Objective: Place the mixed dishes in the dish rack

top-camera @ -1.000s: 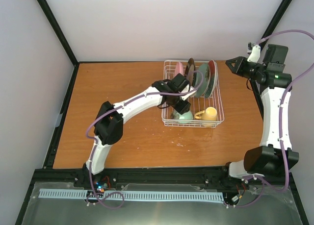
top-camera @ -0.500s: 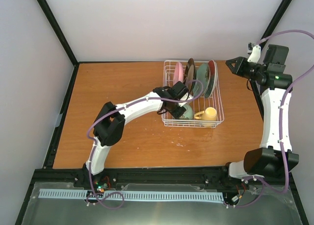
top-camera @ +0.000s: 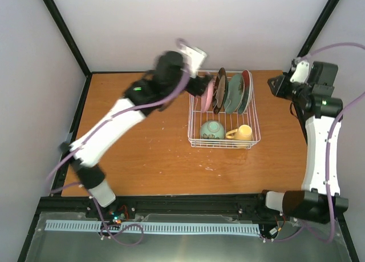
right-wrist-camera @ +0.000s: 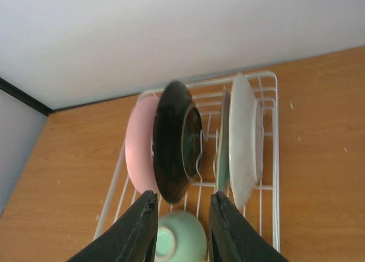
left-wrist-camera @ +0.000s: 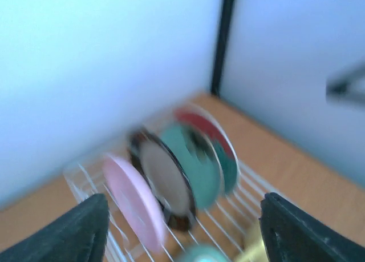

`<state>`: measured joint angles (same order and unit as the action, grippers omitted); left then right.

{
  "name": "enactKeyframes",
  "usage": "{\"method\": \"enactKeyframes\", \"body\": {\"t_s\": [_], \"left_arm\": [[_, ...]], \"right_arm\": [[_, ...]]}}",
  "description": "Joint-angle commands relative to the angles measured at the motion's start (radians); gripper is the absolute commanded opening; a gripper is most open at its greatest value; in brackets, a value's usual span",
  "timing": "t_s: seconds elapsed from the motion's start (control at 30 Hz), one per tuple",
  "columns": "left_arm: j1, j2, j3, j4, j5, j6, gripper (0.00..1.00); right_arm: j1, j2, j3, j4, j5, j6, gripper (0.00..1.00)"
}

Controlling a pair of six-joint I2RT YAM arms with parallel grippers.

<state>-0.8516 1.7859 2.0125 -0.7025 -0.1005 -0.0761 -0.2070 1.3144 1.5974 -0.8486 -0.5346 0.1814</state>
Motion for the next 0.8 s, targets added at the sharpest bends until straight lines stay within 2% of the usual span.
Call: {"method": "enactKeyframes", "body": {"t_s": [0.0,0.1,0.27,0.43,0.53,0.77], "left_arm": [[0.132,-0.291,-0.186,0.296,-0.068,-0.101,0.81],[0.286,-0.460,-0.455,0.463,-0.020,-0.159,0.98],[0.536,-0.606,-0.715,0.559,0.193,-0.314,1.00],[0.663,-0.652,-0.923,0.671,0.381,-0.455,1.00],[0.712,-0.662,-0.969,0.727,0.470,-0.485,1.00],[0.887,-0.637,-0.936,0.706,0.646,-0.481,1.00]], "right_arm": [[0.004,-0.127,-0.159,-0.019,0.067,-0.009,0.26],[0.004,-0.198,-0.282,0.021,0.089,0.039,0.26],[0.003,-0.309,-0.441,0.100,0.152,0.063,0.25],[0.004,-0.433,-0.521,0.143,0.267,0.024,0.25],[0.004,-0.472,-0.538,0.148,0.329,-0.013,0.25],[0.004,-0.510,-0.553,0.189,0.425,-0.078,0.26]]}}
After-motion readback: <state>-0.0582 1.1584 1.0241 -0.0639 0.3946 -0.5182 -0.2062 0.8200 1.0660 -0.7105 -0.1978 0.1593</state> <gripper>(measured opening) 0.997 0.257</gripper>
